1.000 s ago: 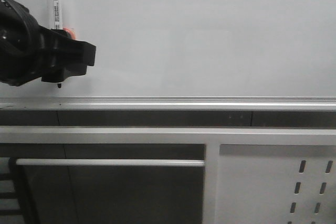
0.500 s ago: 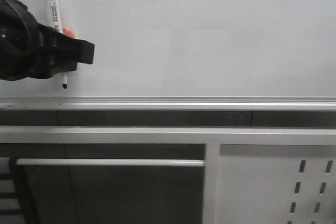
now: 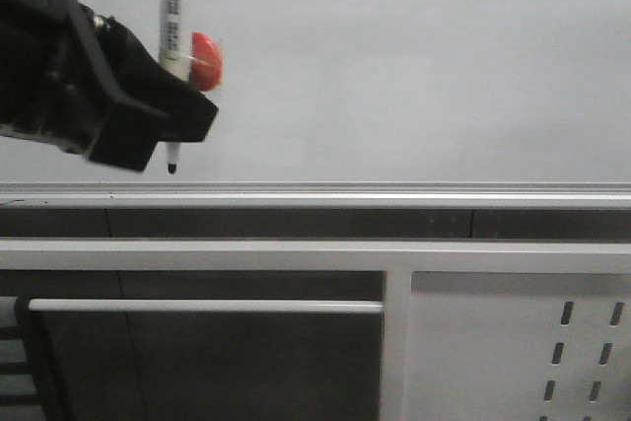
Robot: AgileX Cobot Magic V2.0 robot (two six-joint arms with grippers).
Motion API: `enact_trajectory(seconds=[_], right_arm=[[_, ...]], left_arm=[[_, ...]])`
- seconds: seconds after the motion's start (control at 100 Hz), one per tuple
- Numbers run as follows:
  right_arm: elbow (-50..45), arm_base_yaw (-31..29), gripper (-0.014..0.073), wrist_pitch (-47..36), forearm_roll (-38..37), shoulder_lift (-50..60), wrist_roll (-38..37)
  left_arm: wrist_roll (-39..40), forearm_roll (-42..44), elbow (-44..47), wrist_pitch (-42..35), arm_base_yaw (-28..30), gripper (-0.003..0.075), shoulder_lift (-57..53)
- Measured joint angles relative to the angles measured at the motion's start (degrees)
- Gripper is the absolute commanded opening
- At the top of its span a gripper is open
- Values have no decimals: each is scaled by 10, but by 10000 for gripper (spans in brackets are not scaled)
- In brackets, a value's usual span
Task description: Write number 1 on whiteboard
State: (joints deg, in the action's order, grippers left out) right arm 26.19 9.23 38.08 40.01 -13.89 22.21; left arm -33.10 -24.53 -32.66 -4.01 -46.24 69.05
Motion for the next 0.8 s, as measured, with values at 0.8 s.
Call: enact_trajectory(seconds=[0.8], right_arm=[[86,14,349,129,241,-212,390]], left_arm=[[0,265,-155,254,-159,-18,-6]])
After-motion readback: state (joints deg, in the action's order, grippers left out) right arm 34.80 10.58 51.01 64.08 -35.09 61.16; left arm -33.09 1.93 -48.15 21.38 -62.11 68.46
